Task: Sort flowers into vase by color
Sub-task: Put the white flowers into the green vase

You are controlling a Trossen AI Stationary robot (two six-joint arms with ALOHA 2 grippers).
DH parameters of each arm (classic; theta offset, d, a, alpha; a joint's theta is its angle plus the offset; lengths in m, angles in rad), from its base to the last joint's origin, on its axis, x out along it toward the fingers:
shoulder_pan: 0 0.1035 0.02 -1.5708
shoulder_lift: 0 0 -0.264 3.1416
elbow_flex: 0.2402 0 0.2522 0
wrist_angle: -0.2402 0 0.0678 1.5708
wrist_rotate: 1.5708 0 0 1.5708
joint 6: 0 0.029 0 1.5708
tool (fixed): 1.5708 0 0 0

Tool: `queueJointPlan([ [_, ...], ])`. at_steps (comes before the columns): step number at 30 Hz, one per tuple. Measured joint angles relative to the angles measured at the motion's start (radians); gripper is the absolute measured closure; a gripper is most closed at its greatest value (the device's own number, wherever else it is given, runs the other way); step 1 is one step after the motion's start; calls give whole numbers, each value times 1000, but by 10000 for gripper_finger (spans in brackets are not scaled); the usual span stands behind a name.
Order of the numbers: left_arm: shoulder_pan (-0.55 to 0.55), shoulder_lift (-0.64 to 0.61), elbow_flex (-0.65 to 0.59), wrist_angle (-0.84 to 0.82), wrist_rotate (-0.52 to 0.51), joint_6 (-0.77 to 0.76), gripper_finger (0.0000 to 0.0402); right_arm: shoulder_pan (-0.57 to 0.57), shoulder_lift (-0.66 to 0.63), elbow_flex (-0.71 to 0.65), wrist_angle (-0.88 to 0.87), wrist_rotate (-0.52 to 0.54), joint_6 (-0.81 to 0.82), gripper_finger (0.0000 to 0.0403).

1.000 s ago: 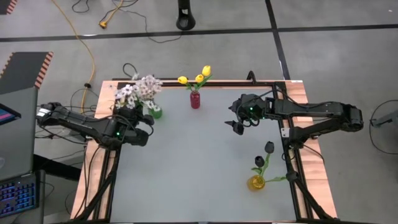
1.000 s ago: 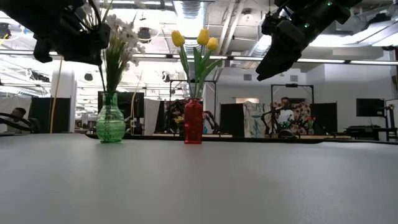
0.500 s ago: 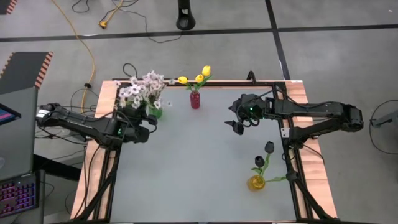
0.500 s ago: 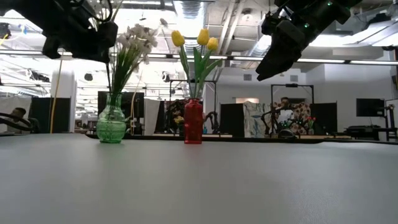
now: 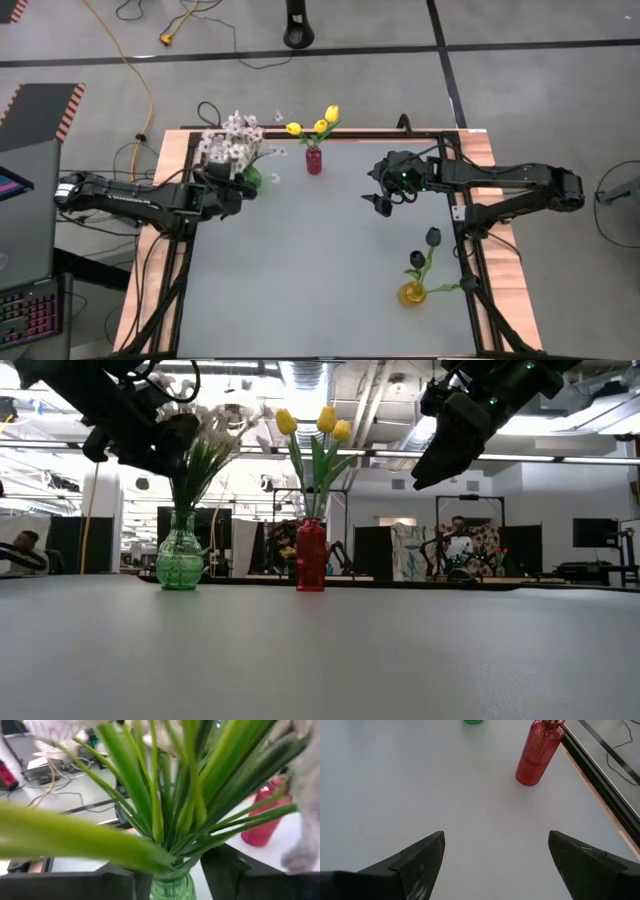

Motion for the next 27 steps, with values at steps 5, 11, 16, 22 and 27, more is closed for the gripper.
queueJointPlan([
  [5,0,-18,0,-4,74,80,233,0,0,0,0,0,0,20],
  [11,0,-80,1,-37,128,173,224,0,0,0,-1,0,0,20],
  [16,0,-155,1,-76,178,249,223,0,0,0,-3,0,0,20],
  [22,0,-243,1,-123,327,318,223,0,0,0,-3,0,0,20],
  [27,0,-302,1,-141,418,373,223,0,-16,0,-5,0,0,20],
])
